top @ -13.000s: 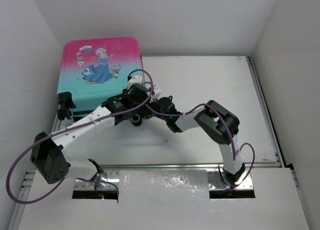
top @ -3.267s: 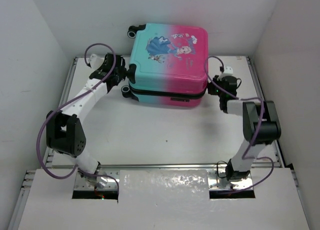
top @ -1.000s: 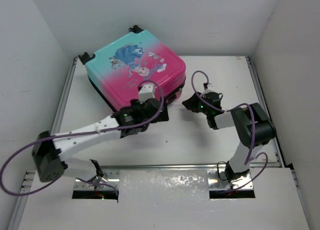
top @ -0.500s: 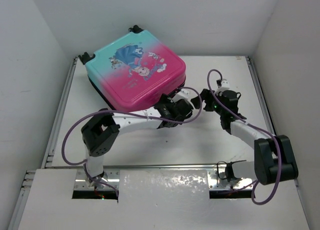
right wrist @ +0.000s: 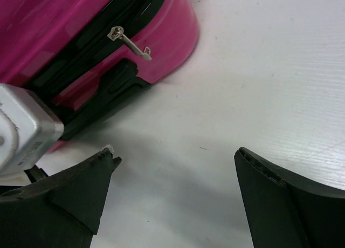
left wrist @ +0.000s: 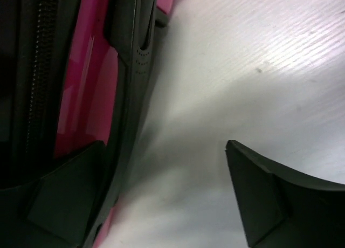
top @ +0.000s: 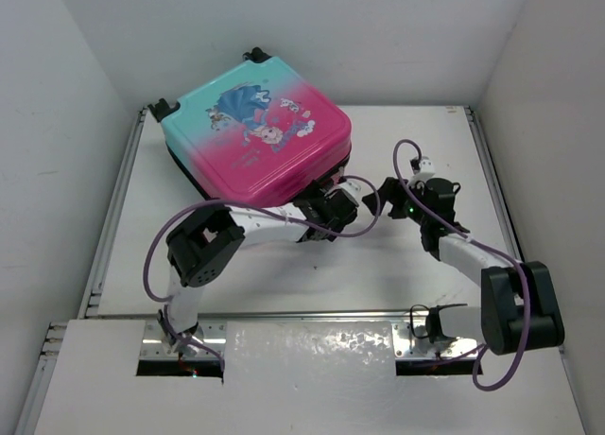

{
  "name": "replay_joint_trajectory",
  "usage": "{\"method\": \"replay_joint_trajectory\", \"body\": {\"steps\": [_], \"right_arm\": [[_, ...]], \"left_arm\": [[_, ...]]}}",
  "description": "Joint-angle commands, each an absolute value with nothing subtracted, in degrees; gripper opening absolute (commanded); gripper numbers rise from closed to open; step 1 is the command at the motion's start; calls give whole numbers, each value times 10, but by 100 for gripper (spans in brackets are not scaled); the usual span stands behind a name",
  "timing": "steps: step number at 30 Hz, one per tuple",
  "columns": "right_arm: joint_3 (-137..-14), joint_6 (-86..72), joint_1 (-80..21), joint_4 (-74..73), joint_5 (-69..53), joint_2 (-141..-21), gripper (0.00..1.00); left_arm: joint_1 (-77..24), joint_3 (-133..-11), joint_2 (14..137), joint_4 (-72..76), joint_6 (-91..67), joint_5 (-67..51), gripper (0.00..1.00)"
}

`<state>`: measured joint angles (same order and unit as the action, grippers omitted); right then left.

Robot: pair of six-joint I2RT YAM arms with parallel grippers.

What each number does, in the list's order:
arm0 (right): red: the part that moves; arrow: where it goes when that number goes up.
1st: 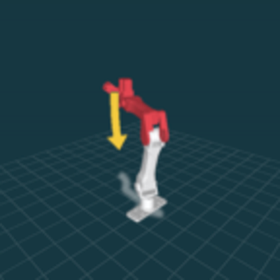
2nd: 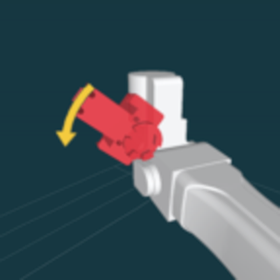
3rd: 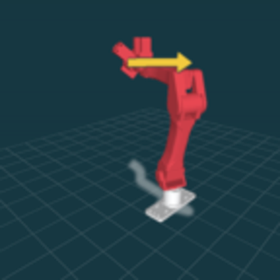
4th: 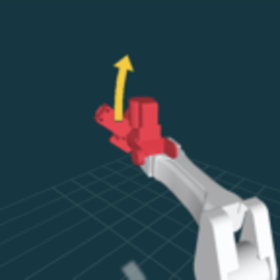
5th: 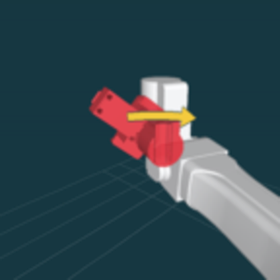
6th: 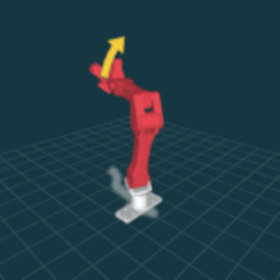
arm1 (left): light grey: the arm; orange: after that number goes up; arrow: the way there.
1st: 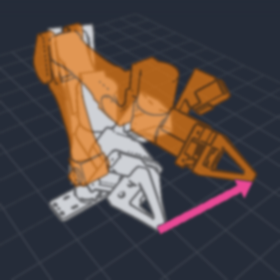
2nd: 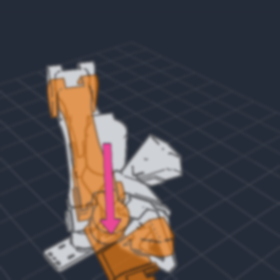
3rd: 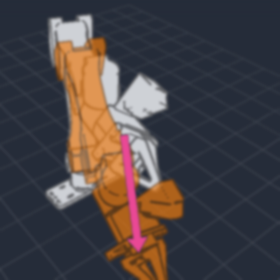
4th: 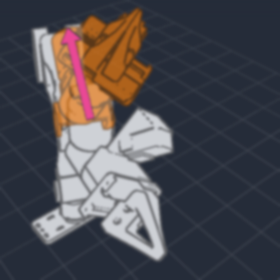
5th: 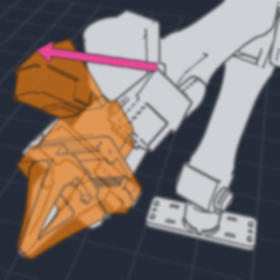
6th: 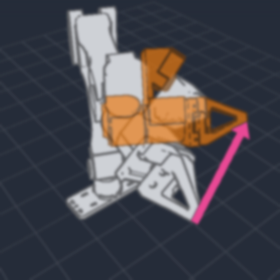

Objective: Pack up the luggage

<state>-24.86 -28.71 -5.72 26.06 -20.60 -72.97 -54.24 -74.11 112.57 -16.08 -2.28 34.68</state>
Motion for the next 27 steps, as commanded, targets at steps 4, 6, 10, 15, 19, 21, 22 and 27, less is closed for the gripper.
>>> {"method": "replay_joint_trajectory", "body": {"steps": [4,6,10,15,19,21,22,27], "right_arm": [[-258,-265,-56,338,-259,-769,90],[-274,-258,-56,352,-278,-787,90],[-301,-272,-63,399,-332,-856,91],[-350,-170,-163,356,-237,-885,90],[-398,-173,-167,374,-218,-942,82],[-424,-164,-169,372,-218,-968,77],[-444,-162,-171,366,-228,-976,74],[-457,-158,-190,370,-252,-1005,55]], "left_arm": [[-509,-745,1180,-149,10,300,2],[-510,-724,1166,-148,5,298,0],[-518,-642,1098,-87,-39,254,0],[-521,-492,985,40,-63,202,0],[-521,-462,949,42,-67,208,0],[-521,-449,933,36,-65,190,0],[-521,-445,926,31,-69,185,0],[-522,-413,897,25,-75,169,0]]}}
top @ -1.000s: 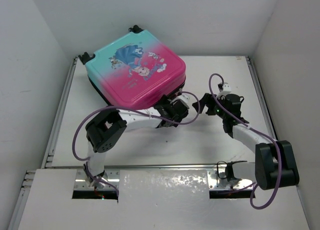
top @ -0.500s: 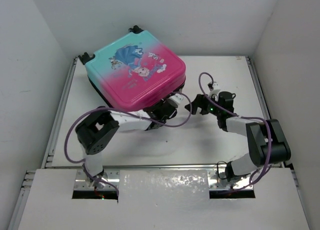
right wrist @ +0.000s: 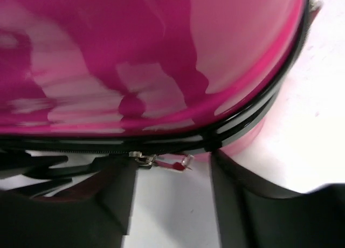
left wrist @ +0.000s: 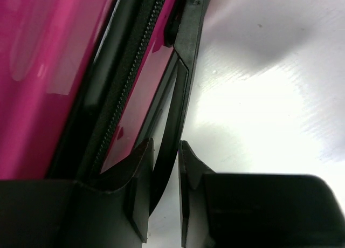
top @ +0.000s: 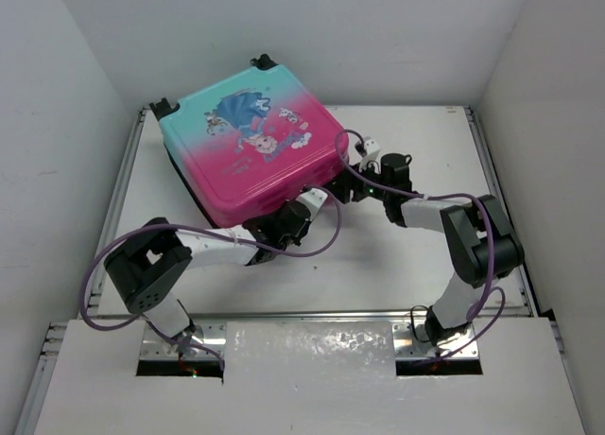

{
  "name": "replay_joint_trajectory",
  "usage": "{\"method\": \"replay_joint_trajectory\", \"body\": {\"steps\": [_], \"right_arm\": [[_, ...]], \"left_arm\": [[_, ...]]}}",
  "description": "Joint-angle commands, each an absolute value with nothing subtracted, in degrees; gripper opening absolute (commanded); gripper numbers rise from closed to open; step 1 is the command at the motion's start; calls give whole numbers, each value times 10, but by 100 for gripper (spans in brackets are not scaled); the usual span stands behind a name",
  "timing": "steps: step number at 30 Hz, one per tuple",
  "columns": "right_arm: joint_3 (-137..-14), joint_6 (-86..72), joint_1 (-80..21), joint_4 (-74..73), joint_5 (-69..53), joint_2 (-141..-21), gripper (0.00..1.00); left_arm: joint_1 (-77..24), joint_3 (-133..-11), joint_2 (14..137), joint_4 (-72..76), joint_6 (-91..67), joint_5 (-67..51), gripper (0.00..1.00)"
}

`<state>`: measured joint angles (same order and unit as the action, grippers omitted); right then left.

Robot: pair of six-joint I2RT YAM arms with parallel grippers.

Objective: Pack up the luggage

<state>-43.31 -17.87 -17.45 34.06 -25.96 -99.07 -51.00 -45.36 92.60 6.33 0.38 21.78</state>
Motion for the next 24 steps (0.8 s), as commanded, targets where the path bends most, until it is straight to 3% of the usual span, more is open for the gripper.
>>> {"method": "replay_joint_trajectory", "body": {"steps": [1,7,8,10,20,24], "right_arm": [[-458,-160,-193,376,-257,-1007,50],[-447,-195,-211,434,-279,-998,24],[-447,-198,-211,437,-278,-995,12],[-450,-185,-211,429,-249,-989,0],[-453,-198,-126,337,-72,-994,0],[-544,-143,-103,231,-52,-1026,0]], "left_arm": [[-522,-409,891,28,-75,165,0],[-522,-411,891,17,-78,152,0],[-522,-412,890,15,-80,153,0],[-523,-410,886,12,-83,150,0],[-523,-387,872,-23,-124,177,0],[-524,-386,874,-28,-127,178,0]]}}
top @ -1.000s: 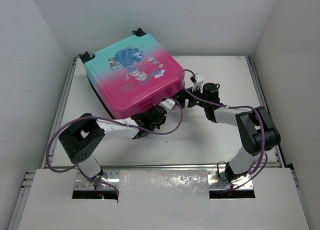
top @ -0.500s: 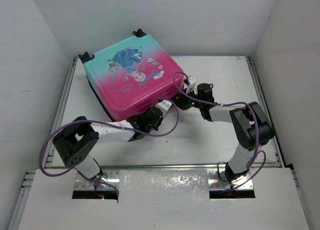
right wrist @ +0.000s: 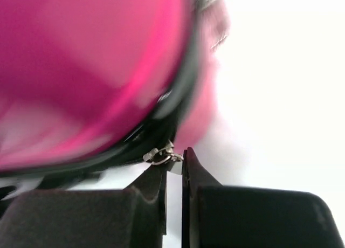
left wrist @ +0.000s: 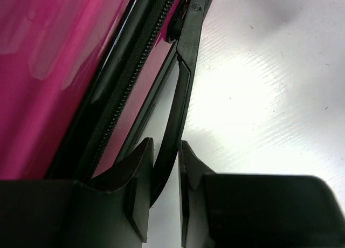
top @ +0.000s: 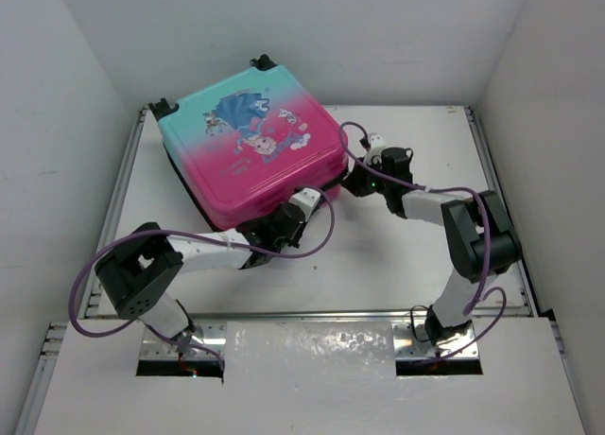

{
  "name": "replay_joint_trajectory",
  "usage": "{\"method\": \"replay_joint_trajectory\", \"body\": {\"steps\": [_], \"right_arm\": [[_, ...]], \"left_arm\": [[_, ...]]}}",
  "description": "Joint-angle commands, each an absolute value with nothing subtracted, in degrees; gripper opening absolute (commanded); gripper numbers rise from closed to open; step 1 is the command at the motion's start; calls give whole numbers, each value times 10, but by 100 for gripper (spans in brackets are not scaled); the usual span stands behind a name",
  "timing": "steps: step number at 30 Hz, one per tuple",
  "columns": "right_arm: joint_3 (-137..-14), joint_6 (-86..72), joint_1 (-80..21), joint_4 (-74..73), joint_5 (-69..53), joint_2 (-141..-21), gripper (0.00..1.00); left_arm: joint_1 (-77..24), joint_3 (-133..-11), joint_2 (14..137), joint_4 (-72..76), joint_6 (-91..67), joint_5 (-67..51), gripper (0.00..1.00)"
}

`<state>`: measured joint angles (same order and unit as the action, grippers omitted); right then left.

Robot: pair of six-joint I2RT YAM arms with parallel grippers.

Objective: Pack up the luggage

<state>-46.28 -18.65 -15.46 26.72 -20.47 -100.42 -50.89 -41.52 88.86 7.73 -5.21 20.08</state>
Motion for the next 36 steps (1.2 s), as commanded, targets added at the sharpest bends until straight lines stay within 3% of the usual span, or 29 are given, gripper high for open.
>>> {"method": "replay_joint_trajectory", "body": {"steps": [1,7,14,16,19,23,25,26,27,28,29,36], "right_arm": [[-559,-136,-94,200,-43,-1030,0],[-698,-87,-68,123,-80,-1109,0],[-928,-35,-66,70,-255,-1268,0],[-966,-35,-71,55,-325,-1299,3],[-964,-22,-86,54,-332,-1295,5],[-963,-43,-79,40,-315,-1281,38],[-943,-75,-63,38,-271,-1258,46],[-938,-121,-41,29,-248,-1247,58],[-933,-146,-30,2,-189,-1235,84],[-910,-165,-17,-16,-169,-1202,95],[-895,-190,-2,-31,-152,-1181,99],[-705,-207,29,-62,-94,-947,99]], "left_arm": [[-524,-386,875,-28,-126,178,0],[-530,-390,889,-25,-118,164,0],[-541,-394,896,-25,-107,143,0],[-541,-398,898,-22,-104,133,0],[-543,-414,911,-25,-99,129,0],[-547,-467,937,-33,-95,119,0],[-546,-505,947,-35,-92,113,0],[-547,-518,960,-35,-86,109,0],[-547,-533,966,-42,-85,113,0],[-546,-560,978,-47,-82,113,0],[-546,-570,983,-48,-80,113,0],[-565,-646,996,-77,-83,124,0]]}}
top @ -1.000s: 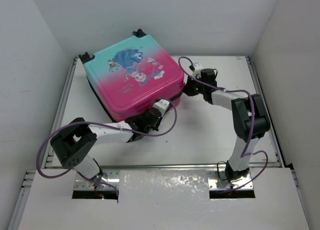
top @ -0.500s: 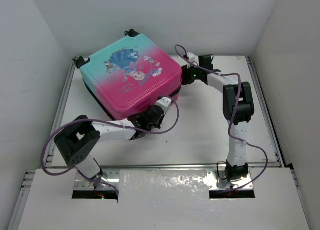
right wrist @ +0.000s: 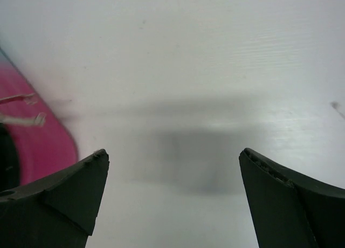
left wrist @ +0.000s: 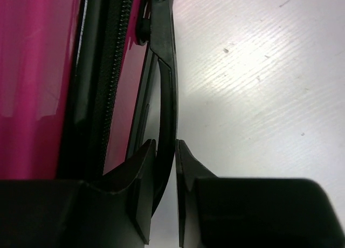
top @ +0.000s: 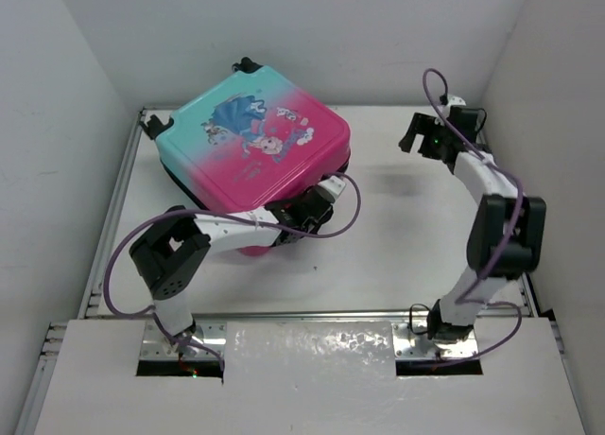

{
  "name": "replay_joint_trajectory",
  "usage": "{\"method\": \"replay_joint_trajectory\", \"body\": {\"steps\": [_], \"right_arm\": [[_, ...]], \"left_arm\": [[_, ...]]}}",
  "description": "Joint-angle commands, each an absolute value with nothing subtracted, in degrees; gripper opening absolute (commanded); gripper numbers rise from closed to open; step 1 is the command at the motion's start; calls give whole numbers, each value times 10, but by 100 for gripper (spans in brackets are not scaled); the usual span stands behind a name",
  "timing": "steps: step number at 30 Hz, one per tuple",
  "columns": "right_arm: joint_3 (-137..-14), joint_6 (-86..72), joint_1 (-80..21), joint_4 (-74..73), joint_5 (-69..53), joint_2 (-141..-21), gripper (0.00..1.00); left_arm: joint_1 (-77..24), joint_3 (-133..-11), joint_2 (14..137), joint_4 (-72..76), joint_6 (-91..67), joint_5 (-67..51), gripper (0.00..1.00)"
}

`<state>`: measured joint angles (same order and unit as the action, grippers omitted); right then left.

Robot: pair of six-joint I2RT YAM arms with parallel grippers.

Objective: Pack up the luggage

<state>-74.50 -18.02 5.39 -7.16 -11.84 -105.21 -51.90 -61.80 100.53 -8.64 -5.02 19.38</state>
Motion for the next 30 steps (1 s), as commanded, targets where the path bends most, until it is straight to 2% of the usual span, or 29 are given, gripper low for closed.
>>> {"method": "replay_joint_trajectory", "body": {"steps": [1,2,3,4,5,6,10,13,16,18,21,22,25,30], "right_arm": [[-653,-209,28,-55,-104,-920,99],[-627,-216,24,-52,-114,-891,99],[-603,-219,21,-48,-119,-835,99],[-557,-224,16,-52,-131,-806,99],[-536,-228,10,-64,-161,-778,99],[-517,-235,5,-83,-170,-720,99],[-427,-200,-45,-124,-142,-579,99],[-428,-176,-52,-199,-123,-514,99],[-442,-148,-54,-260,-113,-476,99],[-462,-126,-55,-309,-105,-445,99],[-496,-98,-56,-374,-70,-414,99],[-500,-105,-74,-382,-28,-397,99],[-503,-107,-86,-394,-15,-368,99],[-542,-106,-86,-463,9,-347,99]], "left_arm": [[-571,-649,991,-79,-89,130,0],[-582,-655,991,-85,-92,131,0],[-588,-661,990,-97,-98,141,8],[-598,-675,985,-105,-115,178,35],[-602,-680,981,-107,-120,194,83],[-604,-685,974,-107,-127,214,100],[-603,-761,937,-146,-158,333,100],[-599,-861,947,-198,-142,350,100],[-593,-950,946,-264,-175,427,100],[-564,-967,927,-297,-199,441,100],[-460,-942,855,-338,-250,411,100],[-425,-928,834,-349,-254,437,100],[-395,-872,736,-409,-295,558,100],[-381,-747,502,-461,-325,606,100]]}}
